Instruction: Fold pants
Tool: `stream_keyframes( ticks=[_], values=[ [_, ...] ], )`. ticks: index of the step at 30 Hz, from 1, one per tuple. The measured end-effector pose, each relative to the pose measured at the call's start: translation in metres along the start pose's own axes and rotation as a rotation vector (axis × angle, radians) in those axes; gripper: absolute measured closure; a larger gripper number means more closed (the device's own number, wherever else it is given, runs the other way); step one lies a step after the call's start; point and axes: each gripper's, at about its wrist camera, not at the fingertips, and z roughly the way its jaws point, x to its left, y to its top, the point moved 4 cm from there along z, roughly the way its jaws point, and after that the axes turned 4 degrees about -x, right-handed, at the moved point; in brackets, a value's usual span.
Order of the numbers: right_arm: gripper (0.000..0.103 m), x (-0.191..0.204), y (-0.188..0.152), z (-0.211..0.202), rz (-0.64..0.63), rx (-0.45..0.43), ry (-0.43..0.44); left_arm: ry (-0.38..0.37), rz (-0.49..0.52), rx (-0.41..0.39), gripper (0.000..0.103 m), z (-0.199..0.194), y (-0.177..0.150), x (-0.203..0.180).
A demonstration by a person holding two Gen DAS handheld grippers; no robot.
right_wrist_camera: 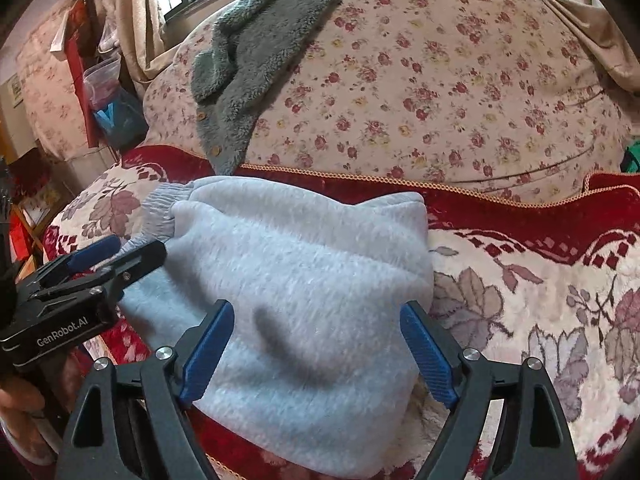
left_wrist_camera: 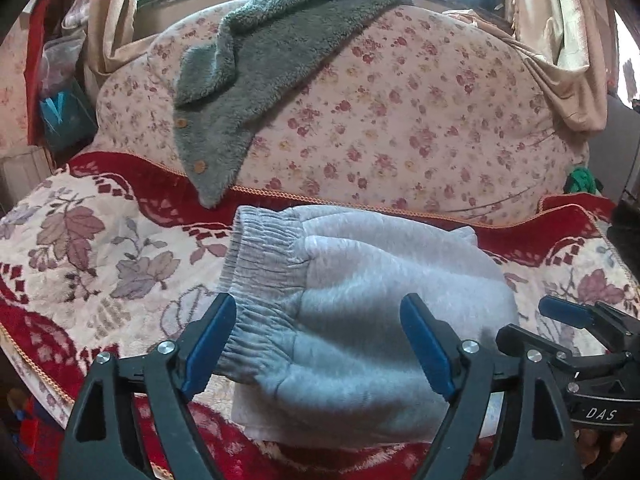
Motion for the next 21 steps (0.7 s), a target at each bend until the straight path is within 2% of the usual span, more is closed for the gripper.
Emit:
stream_keyframes(
  ticks=[21],
  values=[
    [0.012,-0.006,0.000,0.009,0.039,0.037,0.026,0.069,0.012,0.009,0.019,-0.002,-0.003,-0.013]
  ],
)
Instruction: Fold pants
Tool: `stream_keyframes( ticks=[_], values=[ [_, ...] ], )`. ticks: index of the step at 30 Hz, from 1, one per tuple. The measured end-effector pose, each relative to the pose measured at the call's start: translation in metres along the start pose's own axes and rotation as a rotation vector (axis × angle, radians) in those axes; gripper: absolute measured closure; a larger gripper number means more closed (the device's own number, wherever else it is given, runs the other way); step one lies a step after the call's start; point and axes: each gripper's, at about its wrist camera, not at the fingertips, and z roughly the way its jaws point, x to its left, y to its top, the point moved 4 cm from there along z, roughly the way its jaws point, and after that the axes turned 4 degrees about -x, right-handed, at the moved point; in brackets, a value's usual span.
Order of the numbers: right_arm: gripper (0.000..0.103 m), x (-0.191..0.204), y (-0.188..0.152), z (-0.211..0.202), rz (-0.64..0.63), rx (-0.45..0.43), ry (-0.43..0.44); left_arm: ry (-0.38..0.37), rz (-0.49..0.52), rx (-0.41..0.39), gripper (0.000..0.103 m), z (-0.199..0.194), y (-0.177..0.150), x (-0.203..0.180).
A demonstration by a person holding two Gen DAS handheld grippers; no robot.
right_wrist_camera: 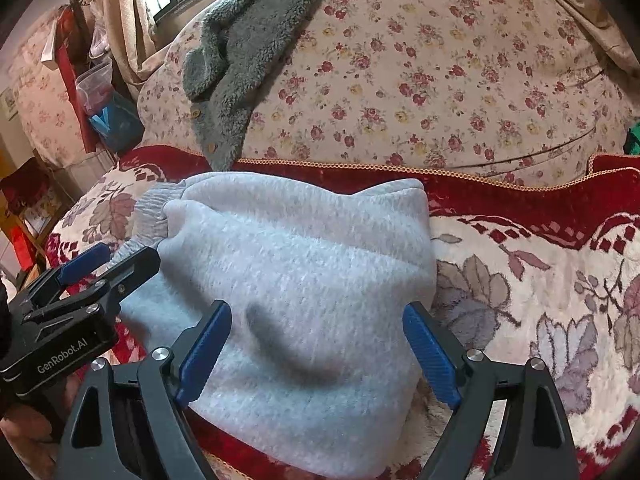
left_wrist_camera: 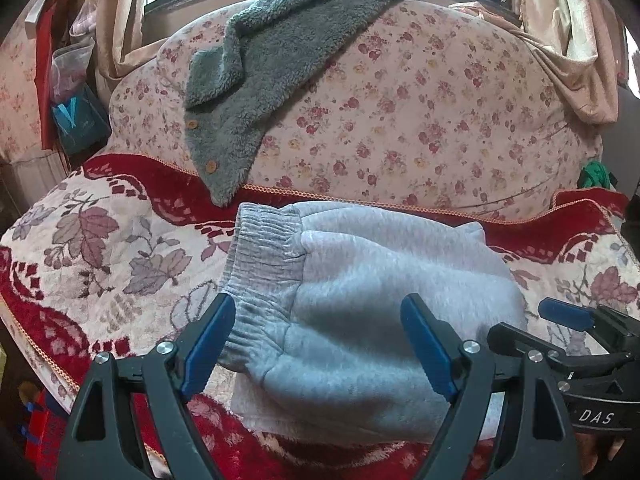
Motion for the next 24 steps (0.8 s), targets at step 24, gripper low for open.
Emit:
stream_keyframes(
  ticks=[24],
  values=[
    [0.011,-0.0021,-0.0044,-0.0022,0.015,0.003,-0.002,0.041,0.008,-0.014,0.013,-0.0048,-0.0024,-0.0048]
  ],
)
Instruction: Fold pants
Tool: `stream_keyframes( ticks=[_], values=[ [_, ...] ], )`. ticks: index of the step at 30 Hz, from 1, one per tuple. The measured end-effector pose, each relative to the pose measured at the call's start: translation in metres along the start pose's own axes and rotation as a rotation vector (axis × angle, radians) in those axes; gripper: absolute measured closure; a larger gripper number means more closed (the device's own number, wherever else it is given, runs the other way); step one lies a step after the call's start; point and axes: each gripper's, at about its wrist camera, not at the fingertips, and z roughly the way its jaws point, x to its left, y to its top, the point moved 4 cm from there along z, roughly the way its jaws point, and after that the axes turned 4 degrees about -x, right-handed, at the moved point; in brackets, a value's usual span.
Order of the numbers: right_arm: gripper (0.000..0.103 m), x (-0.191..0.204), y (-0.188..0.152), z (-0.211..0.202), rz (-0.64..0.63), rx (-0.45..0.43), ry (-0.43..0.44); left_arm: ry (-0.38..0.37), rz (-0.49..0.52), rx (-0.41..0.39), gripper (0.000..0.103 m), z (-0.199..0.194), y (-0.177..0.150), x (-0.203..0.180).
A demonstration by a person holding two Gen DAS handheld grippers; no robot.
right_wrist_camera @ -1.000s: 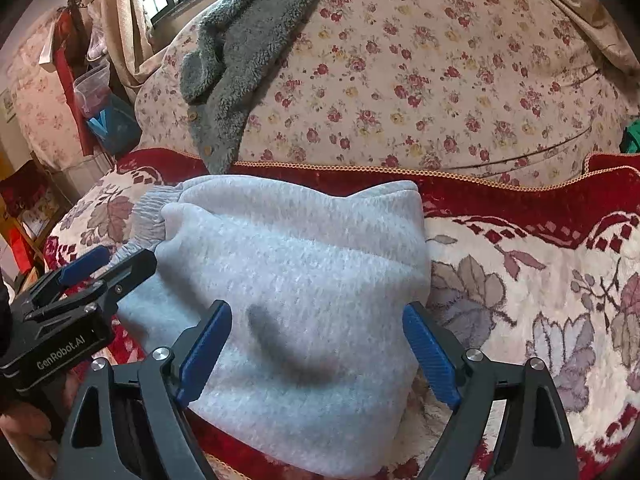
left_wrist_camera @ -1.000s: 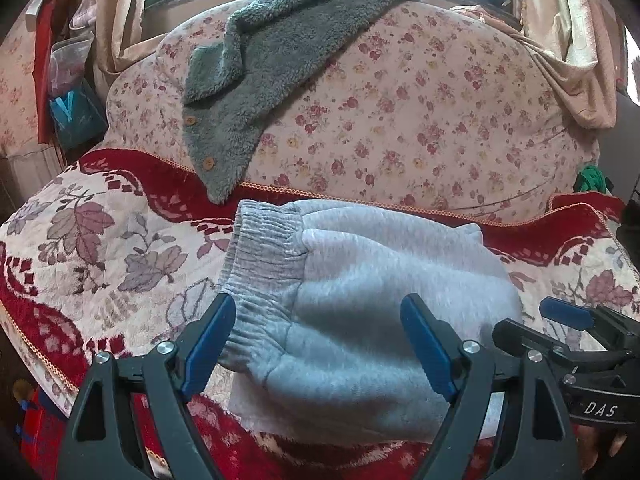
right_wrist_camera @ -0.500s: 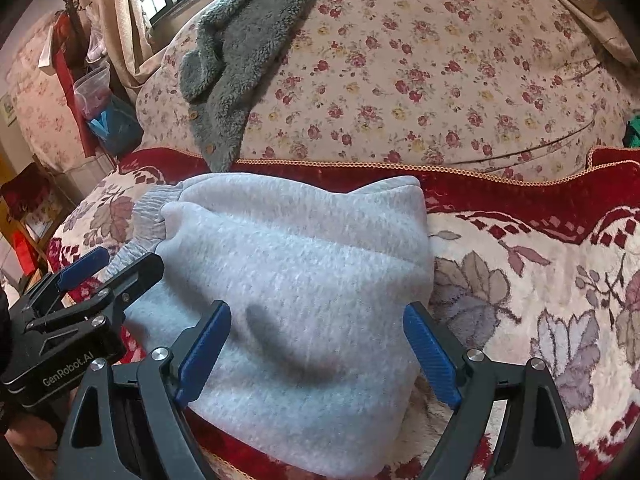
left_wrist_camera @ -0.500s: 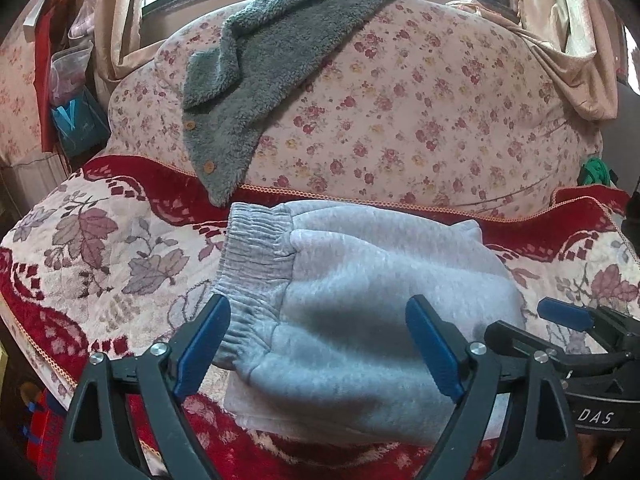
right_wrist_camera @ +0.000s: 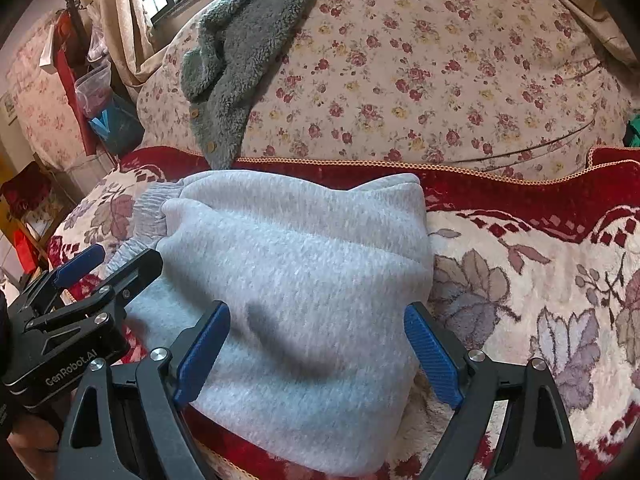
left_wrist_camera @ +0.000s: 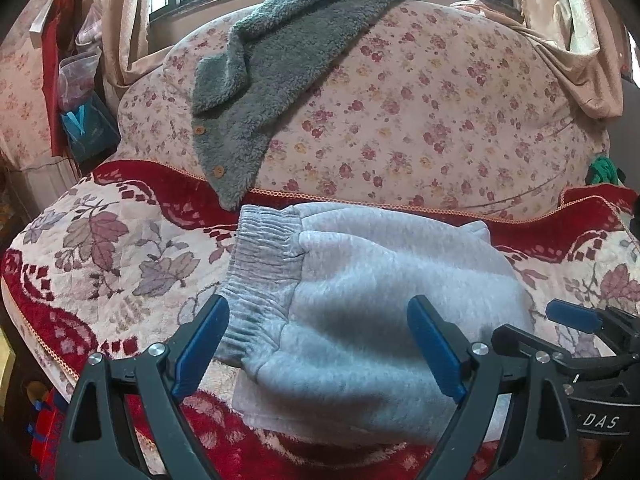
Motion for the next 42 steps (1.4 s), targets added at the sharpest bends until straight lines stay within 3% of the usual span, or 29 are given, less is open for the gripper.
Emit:
stream_keyframes(
  ticks=[42],
  values=[
    [0.009,0.0032,-0.0011,-0.0018,-0.012,-0.013,-0.005,0.048,-0.009,-0.015,0.013,-0.0071,-0.0041,0.0037]
  ],
)
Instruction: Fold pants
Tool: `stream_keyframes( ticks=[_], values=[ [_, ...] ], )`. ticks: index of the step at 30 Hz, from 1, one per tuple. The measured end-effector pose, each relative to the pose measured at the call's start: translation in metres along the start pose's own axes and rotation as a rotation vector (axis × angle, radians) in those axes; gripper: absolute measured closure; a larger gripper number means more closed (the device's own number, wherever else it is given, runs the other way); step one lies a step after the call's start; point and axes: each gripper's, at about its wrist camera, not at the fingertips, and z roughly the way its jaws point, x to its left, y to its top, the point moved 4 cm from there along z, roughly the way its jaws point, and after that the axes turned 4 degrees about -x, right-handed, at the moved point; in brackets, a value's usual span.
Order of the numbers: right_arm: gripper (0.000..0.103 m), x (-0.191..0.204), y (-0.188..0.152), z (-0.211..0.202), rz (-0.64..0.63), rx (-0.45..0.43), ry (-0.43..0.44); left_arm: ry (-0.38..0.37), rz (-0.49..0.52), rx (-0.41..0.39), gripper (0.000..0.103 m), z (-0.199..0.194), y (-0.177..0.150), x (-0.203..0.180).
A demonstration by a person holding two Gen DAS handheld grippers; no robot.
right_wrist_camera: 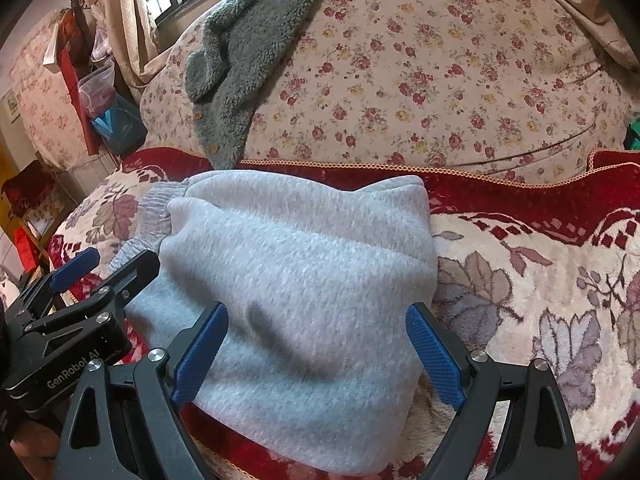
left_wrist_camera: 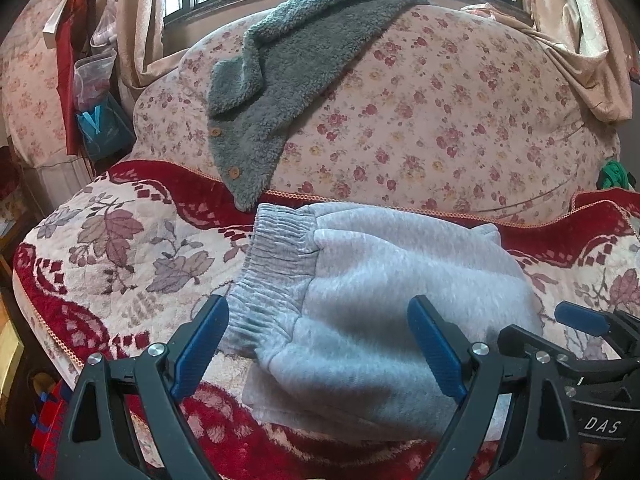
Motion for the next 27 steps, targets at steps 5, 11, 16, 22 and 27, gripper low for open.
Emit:
stream_keyframes(
  ticks=[5,11,16,22,27],
  values=[
    [0.009,-0.0027,0.0006,-0.0019,0.003,-0.002,-0.005,0.000,0.002,-0.001,0.013,-0.0001,0.0001,0.0000],
    [0.009,-0.0043,0.0012,-0.0036,0.001,-0.003,-0.008,0.006,-0.003,-0.003,0.013,-0.0010,-0.0006,-0.0003],
    [0.009,-0.0037,0.0009,-0.0040,0.002,-0.003,-0.010,0.006,-0.003,-0.004,0.013,-0.0019,-0.0008,0.0006],
    [0.009,-0.0034,0.0008,-0.0054,-0.001,-0.004,-0.009,0.005,-0.002,-0.004,0.013,-0.0026,-0.0011,0.0010],
    [0.009,-0.0035,0.0003,-0.0062,-0.001,-0.006,-0.010,0.006,-0.003,-0.004,0.013,-0.0031,-0.0017,0.0011]
  ],
)
